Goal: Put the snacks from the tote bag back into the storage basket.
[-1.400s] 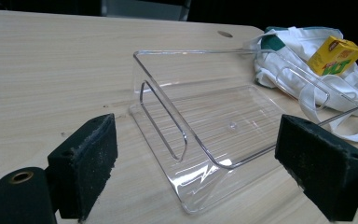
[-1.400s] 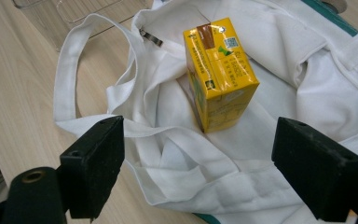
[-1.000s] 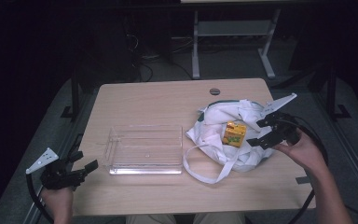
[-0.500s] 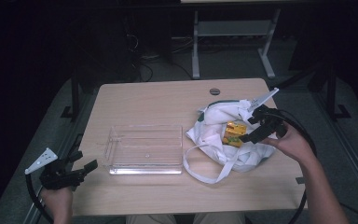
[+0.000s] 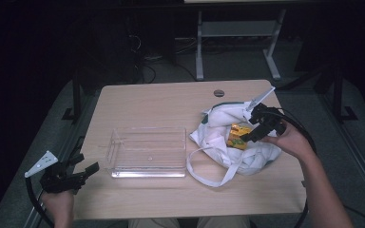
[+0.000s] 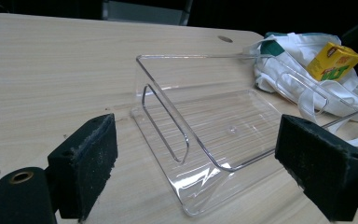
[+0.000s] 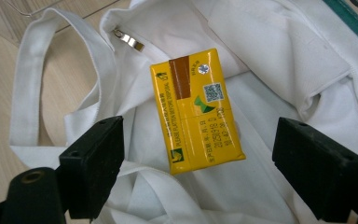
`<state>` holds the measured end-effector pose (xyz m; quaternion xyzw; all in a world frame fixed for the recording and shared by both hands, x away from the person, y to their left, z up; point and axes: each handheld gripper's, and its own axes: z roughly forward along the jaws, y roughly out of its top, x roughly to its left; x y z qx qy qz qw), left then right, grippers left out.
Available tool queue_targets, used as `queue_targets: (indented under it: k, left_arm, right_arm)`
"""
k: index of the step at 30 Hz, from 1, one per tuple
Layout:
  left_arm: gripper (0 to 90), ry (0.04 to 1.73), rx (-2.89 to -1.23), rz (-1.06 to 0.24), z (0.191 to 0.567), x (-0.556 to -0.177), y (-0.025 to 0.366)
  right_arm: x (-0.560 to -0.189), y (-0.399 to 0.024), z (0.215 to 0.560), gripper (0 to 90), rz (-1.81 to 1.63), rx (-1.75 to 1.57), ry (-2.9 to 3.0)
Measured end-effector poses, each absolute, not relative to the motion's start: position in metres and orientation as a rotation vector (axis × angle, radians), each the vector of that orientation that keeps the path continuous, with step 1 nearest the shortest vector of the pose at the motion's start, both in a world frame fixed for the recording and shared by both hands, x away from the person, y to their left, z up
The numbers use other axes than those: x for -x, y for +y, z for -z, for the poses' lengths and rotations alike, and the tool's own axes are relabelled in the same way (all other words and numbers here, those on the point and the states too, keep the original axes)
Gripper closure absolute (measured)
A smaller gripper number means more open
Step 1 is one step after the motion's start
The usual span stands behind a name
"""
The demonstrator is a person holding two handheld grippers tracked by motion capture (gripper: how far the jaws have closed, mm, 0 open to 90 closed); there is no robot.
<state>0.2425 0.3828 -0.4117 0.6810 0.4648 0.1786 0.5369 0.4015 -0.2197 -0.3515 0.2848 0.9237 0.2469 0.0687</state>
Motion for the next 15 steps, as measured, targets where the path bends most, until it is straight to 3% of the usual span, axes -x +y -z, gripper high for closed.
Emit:
queue_targets:
  k: [15]
  left_arm:
    - [12.6, 1.104, -1.608, -0.428, 0.412, -0.242, 0.384]
  right_arm:
    - [-0.414, -0.204, 0.364, 23.2, -0.678, -0.827, 2.814]
